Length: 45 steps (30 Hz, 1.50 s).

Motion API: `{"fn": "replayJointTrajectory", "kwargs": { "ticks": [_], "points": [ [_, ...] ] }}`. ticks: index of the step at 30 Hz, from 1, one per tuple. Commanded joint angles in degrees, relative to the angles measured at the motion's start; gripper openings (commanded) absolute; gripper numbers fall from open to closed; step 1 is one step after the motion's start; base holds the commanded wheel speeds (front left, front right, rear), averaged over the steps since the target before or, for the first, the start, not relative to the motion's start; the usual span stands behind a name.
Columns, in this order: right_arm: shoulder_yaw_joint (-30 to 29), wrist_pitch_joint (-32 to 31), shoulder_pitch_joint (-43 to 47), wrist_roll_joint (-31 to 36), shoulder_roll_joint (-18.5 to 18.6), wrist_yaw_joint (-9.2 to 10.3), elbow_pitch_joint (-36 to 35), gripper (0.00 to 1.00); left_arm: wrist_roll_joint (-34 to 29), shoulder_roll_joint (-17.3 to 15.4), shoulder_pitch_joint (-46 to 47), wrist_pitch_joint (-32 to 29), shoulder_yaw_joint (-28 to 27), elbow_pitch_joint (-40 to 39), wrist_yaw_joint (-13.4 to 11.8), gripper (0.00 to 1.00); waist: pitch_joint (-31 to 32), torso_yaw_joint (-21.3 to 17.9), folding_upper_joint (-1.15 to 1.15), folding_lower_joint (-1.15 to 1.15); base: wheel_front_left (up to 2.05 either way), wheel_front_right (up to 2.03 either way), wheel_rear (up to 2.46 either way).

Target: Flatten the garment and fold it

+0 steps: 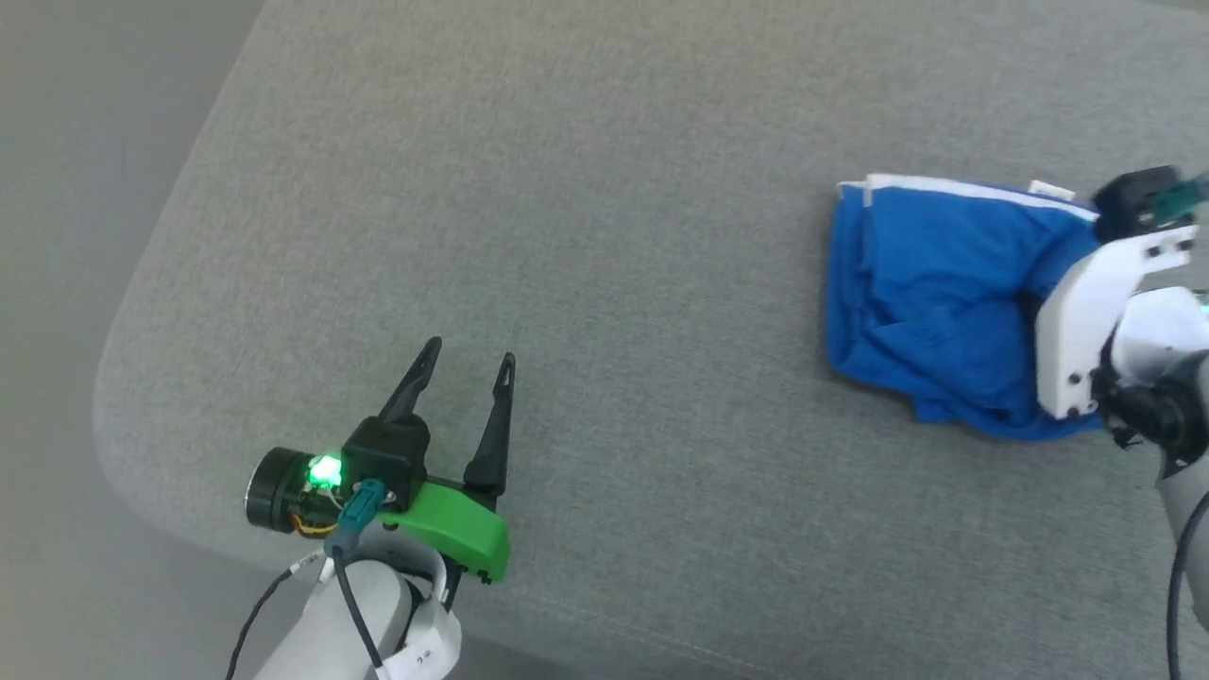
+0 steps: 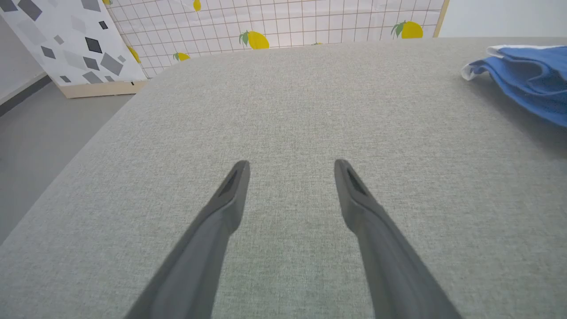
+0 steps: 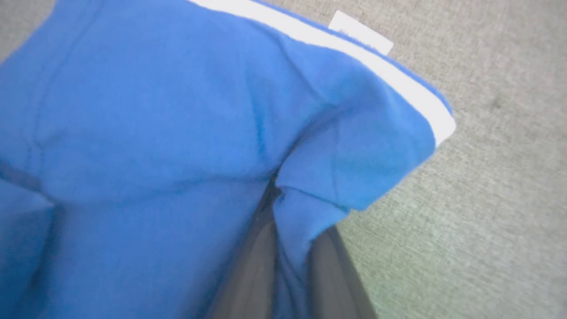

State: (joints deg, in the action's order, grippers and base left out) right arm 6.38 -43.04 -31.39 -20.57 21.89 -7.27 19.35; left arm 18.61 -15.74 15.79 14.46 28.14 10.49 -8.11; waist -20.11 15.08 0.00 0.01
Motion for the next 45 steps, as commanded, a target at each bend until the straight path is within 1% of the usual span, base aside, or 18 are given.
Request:
{"fn": "replayJointTrajectory", "kwargs": {
  "ticks": [1,3,4,5,8,14,17,20,21,23,27,32,35,39,43,45],
  "points": [
    [2.33,0.62,1.51,0.56,0.86,-0.22,0.05,0.0,-0.95,0.09,-0.36,0.35,-0.14,0.07,0.22,1.0,2.4,-2.61,0.0,-0.01,0.0,0.0,0.0],
    [8.48,1.69,1.27,2.03,5.23,-0.22,-2.49,0.0,-0.85,-0.12,-0.84,0.38,-0.21,-0.04,0.19,1.0,3.47,-4.51,0.0,-0.01,0.0,0.0,0.0],
    [10.31,1.97,0.96,1.49,6.58,-0.22,-3.62,0.0,-0.71,-0.27,-1.19,0.39,-0.39,-0.25,0.07,1.0,3.82,-5.78,0.0,-0.01,0.0,0.0,0.0],
    [11.39,1.94,0.7,0.91,7.57,-0.22,-4.5,0.0,-0.66,-0.41,-1.46,0.39,-0.43,-0.49,0.05,1.0,3.95,-6.67,0.0,-0.01,0.0,0.0,0.0],
    [15.83,1.07,-0.85,0.0,12.2,-0.22,-8.09,0.0,-0.5,-1.1,-2.18,0.41,-0.67,-1.5,0.07,1.0,3.49,-10.24,0.0,-0.01,0.0,0.0,0.0],
    [20.89,-0.27,-3.9,-1.3,21.92,-0.22,-12.33,0.0,-0.19,-1.71,-2.08,0.46,-1.48,-4.28,0.22,1.0,0.35,-16.43,0.0,-0.01,0.0,0.0,0.0],
    [21.26,-0.17,-4.38,-1.61,26.8,-0.22,-12.96,0.0,-0.52,-1.79,-1.24,0.48,-1.64,-6.03,0.33,1.0,-1.97,-18.31,0.0,-0.01,0.0,0.0,0.0],
    [21.66,0.9,-4.28,-0.38,32.12,-0.22,-13.27,0.0,-0.81,-1.79,-0.25,0.49,-1.88,-7.79,0.26,1.0,-4.73,-19.76,0.0,-0.01,0.0,0.0,0.0],
    [21.41,1.16,-3.98,-0.28,33.35,-0.22,-12.88,0.0,-0.97,-1.87,0.01,0.5,-1.87,-8.22,0.29,1.0,-5.57,-20.18,0.0,-0.01,0.0,0.0,0.0],
    [20.14,2.52,-2.95,-0.28,36.08,-0.22,-11.05,0.0,-1.65,-2.06,0.88,0.51,-1.66,-9.62,0.69,1.0,-7.69,-20.77,0.0,-0.01,0.0,0.0,0.0],
    [16.19,6.23,-0.38,-0.18,39.75,-0.22,-6.25,0.0,-2.98,-2.6,2.23,0.52,-1.6,-11.88,1.32,1.0,-11.73,-21.0,0.0,-0.01,0.0,0.0,0.0],
    [8.62,12.34,3.07,1.55,41.67,-0.22,2.39,0.0,-3.91,-3.41,3.9,0.52,-2.04,-14.27,1.94,1.0,-16.34,-20.32,0.0,-0.01,0.0,0.0,0.0],
    [3.43,17.83,4.88,3.62,41.81,-0.22,7.78,0.0,-4.16,-3.68,4.83,0.53,-2.27,-15.34,2.16,1.0,-18.39,-19.57,0.0,-0.01,0.0,0.0,0.0],
    [-3.02,24.08,5.35,6.82,40.54,-0.22,14.48,0.0,-4.17,-4.21,5.13,0.53,-2.76,-15.96,2.18,1.0,-20.35,-18.92,0.0,-0.01,0.0,0.0,0.0],
    [-7.36,29.91,4.53,10.78,38.88,-0.22,17.79,0.0,-4.23,-4.54,5.23,0.53,-2.96,-16.4,2.33,1.0,-21.39,-18.49,0.0,-0.01,0.0,0.0,0.0],
    [-8.58,31.46,4.04,12.46,38.28,-0.22,19.08,0.0,-4.19,-4.6,5.21,0.53,-3.05,-16.45,2.39,1.0,-21.6,-18.33,0.0,-0.01,0.0,0.0,0.0]
  ]
}}
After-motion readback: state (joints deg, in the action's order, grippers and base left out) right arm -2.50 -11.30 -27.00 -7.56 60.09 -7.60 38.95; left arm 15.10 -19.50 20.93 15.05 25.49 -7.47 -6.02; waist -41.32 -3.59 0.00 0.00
